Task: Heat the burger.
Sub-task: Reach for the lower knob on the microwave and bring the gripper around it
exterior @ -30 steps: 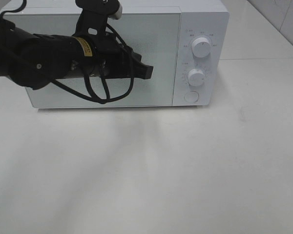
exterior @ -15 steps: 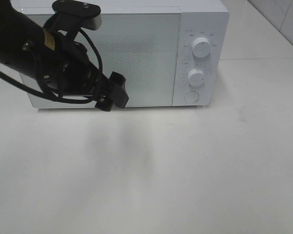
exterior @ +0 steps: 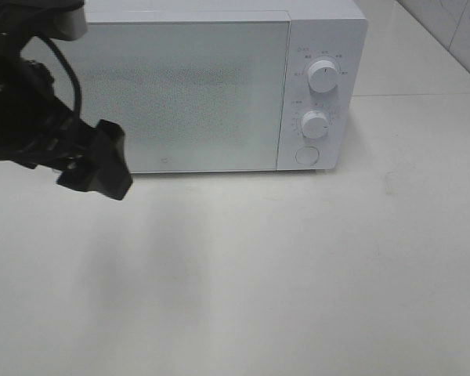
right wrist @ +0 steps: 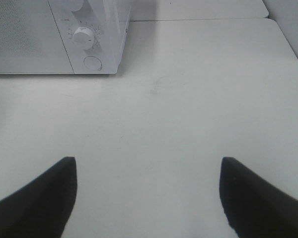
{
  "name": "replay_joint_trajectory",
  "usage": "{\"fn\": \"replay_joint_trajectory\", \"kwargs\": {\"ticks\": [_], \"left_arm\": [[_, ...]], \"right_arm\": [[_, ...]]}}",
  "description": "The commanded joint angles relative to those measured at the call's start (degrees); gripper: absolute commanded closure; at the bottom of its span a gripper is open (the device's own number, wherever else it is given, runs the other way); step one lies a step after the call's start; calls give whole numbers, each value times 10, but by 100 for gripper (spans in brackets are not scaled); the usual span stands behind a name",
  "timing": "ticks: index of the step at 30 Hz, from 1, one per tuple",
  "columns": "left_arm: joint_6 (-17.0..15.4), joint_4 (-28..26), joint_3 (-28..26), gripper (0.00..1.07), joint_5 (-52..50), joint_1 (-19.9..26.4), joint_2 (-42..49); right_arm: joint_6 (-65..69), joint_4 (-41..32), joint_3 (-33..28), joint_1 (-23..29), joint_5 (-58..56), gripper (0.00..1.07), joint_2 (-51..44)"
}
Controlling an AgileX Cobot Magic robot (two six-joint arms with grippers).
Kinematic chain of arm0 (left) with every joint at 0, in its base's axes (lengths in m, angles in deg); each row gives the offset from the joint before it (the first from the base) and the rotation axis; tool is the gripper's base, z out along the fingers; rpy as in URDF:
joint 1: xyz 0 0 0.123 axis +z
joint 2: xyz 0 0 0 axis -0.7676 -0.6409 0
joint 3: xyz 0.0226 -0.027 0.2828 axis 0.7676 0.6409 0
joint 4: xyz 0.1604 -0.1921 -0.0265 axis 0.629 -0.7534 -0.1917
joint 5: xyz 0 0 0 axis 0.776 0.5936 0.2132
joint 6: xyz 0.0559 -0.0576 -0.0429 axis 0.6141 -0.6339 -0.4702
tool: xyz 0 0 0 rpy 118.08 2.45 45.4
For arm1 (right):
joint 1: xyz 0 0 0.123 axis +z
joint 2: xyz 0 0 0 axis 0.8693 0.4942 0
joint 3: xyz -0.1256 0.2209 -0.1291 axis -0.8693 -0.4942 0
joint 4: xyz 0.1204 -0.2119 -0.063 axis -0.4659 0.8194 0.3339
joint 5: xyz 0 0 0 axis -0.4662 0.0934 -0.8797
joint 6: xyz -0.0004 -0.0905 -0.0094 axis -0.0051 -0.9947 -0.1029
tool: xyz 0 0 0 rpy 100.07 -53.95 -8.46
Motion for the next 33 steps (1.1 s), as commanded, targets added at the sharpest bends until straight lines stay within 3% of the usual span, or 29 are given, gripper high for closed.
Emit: {"fn": "replay_joint_trajectory", "kwargs": {"ticks": [1, 6, 8, 15, 19, 20, 23, 33], "left_arm": [[-4, -5, 0, 4, 65, 57, 23], [-3, -10, 0, 4, 100, 114, 50], [-1, -11, 0, 4, 140, 174, 83], [5, -9, 3, 4, 192, 252, 134], [10, -6, 33, 4, 194, 300, 179], [13, -6, 61, 4, 194, 325, 204], [12, -7, 100, 4, 183, 347, 241], [14, 15, 192, 4, 167, 351, 354]], "right_arm": [[-4, 0, -3, -3, 1, 32, -14], [-4, 0, -3, -3, 1, 32, -14], [-4, 0, -3, -3, 1, 32, -14], [-4, 0, -3, -3, 1, 32, -14], [-4, 0, -3, -3, 1, 32, -14], [-4, 0, -3, -3, 1, 32, -14], [-4, 0, -3, -3, 1, 32, -14], [-4, 0, -3, -3, 1, 32, -14]]}}
